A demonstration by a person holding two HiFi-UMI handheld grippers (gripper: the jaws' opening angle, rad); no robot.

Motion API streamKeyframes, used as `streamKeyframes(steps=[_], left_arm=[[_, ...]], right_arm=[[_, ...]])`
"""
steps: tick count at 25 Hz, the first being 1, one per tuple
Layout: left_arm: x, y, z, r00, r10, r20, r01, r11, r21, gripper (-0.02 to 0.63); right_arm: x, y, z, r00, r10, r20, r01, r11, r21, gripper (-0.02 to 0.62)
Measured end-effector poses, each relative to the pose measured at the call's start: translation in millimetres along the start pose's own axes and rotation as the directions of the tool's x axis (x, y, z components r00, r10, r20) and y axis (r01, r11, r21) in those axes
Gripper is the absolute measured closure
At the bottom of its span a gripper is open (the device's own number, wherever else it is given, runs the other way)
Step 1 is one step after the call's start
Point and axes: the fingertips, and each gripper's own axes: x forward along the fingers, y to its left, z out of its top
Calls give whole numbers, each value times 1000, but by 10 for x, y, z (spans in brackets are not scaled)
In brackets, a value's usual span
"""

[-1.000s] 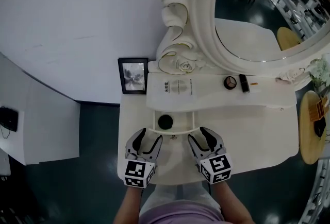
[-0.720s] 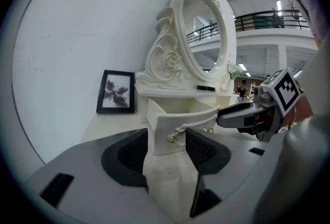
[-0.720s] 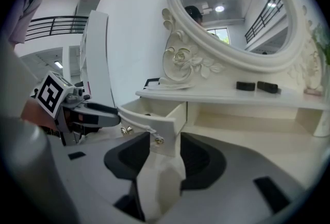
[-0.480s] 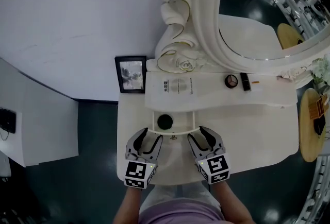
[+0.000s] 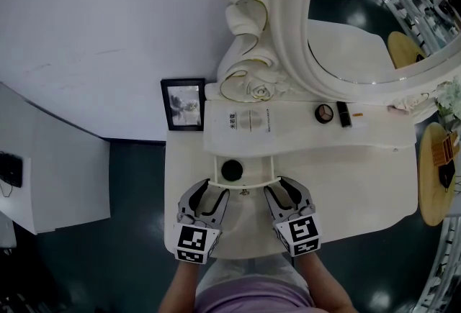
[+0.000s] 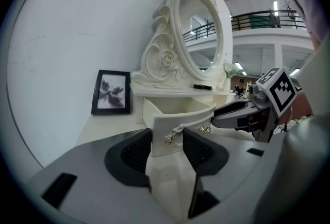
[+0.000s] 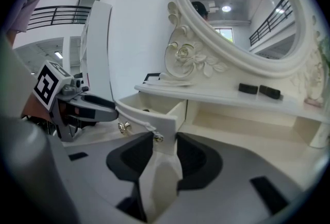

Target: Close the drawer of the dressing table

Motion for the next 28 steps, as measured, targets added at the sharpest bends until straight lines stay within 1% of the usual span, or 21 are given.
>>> streamKeyframes(steps=[8, 13, 28], left_arm=[[65, 41, 54, 1000, 6, -7, -6, 1000, 9, 411], [127, 69, 86, 1000, 17, -8, -17, 1000, -2, 411], [255, 141, 160, 999, 54, -5, -54, 999, -3, 411]], right_arm=[[50, -43, 38, 1000, -13, -4, 13, 1000, 3, 446], [108, -94, 75, 1000, -21, -2, 21, 1000, 1, 446], [234, -200, 154, 1000, -20, 11, 20, 1000, 9, 446]])
